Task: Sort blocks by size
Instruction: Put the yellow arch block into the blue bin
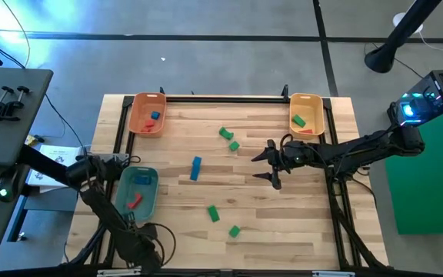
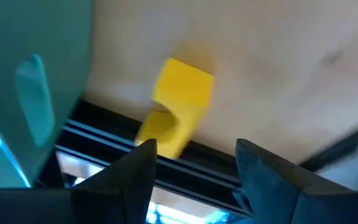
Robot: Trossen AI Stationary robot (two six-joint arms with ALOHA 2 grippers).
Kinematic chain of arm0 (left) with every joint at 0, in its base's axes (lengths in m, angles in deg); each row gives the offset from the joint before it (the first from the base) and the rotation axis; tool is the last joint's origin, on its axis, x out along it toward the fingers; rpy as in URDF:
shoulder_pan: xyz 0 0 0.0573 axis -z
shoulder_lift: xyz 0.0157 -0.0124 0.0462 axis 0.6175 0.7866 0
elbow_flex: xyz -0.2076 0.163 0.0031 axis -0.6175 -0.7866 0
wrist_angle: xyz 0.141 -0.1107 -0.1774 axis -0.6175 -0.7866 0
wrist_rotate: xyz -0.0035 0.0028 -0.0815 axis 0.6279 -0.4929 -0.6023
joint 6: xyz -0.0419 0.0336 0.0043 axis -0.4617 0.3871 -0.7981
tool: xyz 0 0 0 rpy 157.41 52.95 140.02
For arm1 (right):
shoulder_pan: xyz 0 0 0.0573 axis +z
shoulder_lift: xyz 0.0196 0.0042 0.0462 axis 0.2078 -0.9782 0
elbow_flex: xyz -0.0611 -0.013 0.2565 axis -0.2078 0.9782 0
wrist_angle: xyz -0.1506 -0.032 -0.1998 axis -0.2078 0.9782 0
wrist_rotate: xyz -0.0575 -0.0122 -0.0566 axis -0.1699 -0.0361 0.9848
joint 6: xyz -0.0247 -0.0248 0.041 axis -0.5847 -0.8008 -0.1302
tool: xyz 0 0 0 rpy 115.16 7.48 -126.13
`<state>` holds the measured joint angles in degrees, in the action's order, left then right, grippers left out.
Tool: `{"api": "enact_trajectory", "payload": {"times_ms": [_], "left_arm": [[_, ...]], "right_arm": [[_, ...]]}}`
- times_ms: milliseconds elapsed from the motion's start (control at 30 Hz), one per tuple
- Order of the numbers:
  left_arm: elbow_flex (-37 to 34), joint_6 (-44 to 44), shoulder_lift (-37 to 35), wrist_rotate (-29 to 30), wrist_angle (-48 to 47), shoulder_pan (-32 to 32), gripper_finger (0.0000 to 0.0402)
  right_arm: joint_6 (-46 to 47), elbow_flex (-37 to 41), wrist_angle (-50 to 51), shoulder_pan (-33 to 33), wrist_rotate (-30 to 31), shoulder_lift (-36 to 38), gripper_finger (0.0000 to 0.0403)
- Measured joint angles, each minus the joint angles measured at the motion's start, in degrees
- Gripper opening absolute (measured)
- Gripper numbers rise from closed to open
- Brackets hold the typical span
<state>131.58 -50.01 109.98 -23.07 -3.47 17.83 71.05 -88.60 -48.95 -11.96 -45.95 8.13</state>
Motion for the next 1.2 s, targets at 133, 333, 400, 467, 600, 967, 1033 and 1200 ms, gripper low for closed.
{"api": "enact_trajectory", "payload": {"times_ms": [133,333,400,467,600,967,1033,1200], "left_arm": [[-3.32,2.66,0.0,0.0,3.23,0.0,0.0209],[-6.95,5.75,0.01,-0.01,12.96,0.0,0.0202],[-7.44,5.72,-0.05,0.0,14.04,-0.29,0.0191],[-7.48,5.81,-0.04,0.19,14.28,-0.68,0.0168],[-7.1,6.87,-0.04,0.38,14.84,-1.74,0.0088],[-0.49,14.6,0.02,0.39,6.14,-5.3,0.0045],[1.42,16.43,0.02,0.35,2.64,-5.63,0.0046],[6.94,18.27,0.01,-1.23,-2.34,-7.02,0.0048]], "right_arm": [[0.0,0.0,-0.02,0.0,0.0,0.0,0.0281],[0.25,0.0,-0.02,0.0,-0.02,0.0,0.0281],[0.39,0.0,0.02,0.02,0.0,0.0,0.0281],[0.42,0.0,-0.01,0.0,0.0,-0.02,0.0281],[0.44,0.0,-0.02,0.0,0.0,-0.01,0.0281],[0.42,0.0,0.0,0.0,0.0,-0.01,0.0281],[0.22,0.0,-0.02,0.02,0.0,0.0,0.0281],[0.0,0.0,-0.02,0.0,0.0,0.0,0.0281]]}}
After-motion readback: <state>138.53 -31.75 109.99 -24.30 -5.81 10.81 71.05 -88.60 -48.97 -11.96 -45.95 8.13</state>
